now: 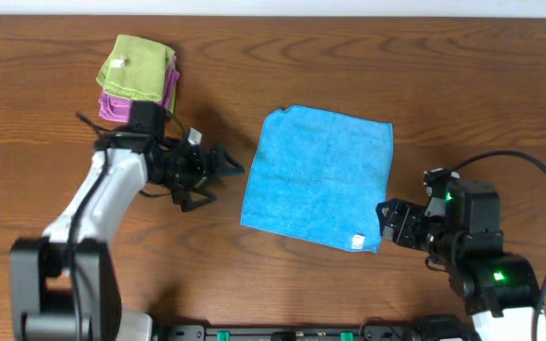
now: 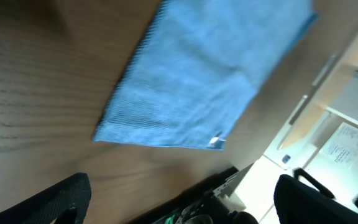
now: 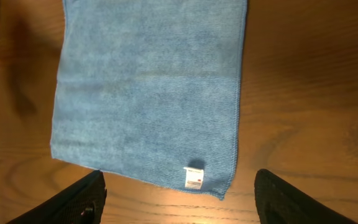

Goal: Fold the cloth
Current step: 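Grasp the blue cloth's left edge with the left gripper, right gripper its right corner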

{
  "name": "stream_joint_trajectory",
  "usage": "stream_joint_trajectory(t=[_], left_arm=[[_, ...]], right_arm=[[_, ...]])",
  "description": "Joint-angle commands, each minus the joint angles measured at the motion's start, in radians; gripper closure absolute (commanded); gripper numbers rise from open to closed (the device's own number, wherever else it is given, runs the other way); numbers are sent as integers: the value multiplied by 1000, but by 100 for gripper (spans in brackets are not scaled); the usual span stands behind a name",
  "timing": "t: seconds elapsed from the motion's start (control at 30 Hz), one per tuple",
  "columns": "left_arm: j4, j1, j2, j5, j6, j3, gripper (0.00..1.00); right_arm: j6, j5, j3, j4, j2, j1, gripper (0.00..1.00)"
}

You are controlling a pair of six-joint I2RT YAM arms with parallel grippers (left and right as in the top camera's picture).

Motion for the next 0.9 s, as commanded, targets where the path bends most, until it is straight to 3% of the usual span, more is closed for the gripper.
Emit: stream_joint_trajectory(t=[0.0,0.63,0.87], left_arm=[[0,-18,67,15,-3,8,5],[76,-98,249,18,-42,8,5],[186,-175,249,10,-169,-29,5]], right_arm=[[12,-31,-5,-1,-5,-8,23],[12,-40,-5,-2,-5,-8,19],[12,-43,-5,-3,-5,-8,18]])
